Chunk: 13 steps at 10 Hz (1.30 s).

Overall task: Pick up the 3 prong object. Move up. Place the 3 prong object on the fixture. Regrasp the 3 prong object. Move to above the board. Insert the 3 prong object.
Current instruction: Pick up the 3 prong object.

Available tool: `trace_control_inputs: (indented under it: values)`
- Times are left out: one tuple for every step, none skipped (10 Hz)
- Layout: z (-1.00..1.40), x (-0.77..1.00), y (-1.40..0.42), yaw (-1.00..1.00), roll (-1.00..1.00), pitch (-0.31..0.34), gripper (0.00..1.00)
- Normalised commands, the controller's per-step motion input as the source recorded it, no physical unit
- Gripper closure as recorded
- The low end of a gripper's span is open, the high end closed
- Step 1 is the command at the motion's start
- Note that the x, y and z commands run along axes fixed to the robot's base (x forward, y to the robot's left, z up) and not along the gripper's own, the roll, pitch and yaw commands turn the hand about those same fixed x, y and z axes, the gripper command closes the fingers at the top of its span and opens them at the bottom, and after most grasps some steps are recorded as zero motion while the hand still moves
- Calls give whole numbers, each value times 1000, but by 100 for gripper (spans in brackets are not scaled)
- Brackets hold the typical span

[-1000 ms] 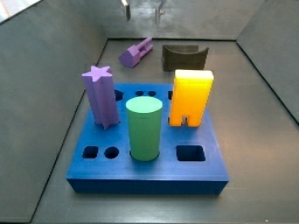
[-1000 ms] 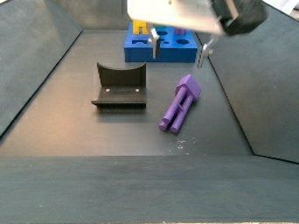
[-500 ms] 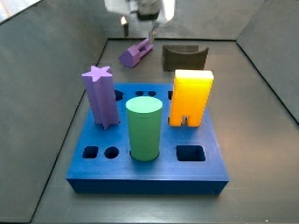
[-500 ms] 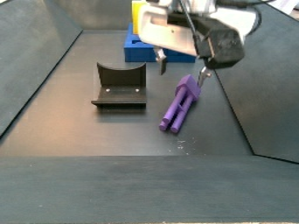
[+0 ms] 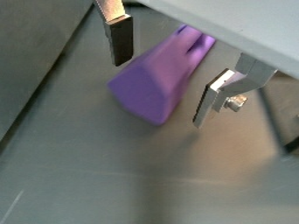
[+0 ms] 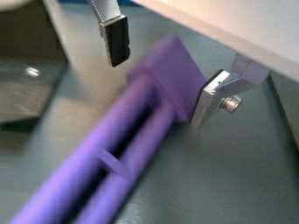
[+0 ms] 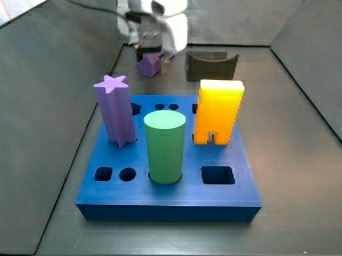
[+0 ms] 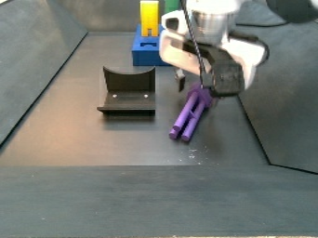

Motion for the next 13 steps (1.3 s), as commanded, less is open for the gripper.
trace_control_inputs:
  values:
    - [0,57,186,0,20,51,0]
    - [0,0,0,0,11,0,0]
    - [0,0,0,0,0,0,0]
    - [0,0,0,0,0,0,100]
    - [0,0,0,0,0,0,100]
    - [0,0,0,0,0,0,100]
    - [0,0,0,0,0,0,100]
    - [0,0,0,0,0,0,100]
    - [0,0,0,0,0,0,100]
    - [0,0,0,0,0,0,100]
    - [0,0,0,0,0,0,100]
    - [0,0,0,0,0,0,100]
    - [0,0,0,0,0,0,100]
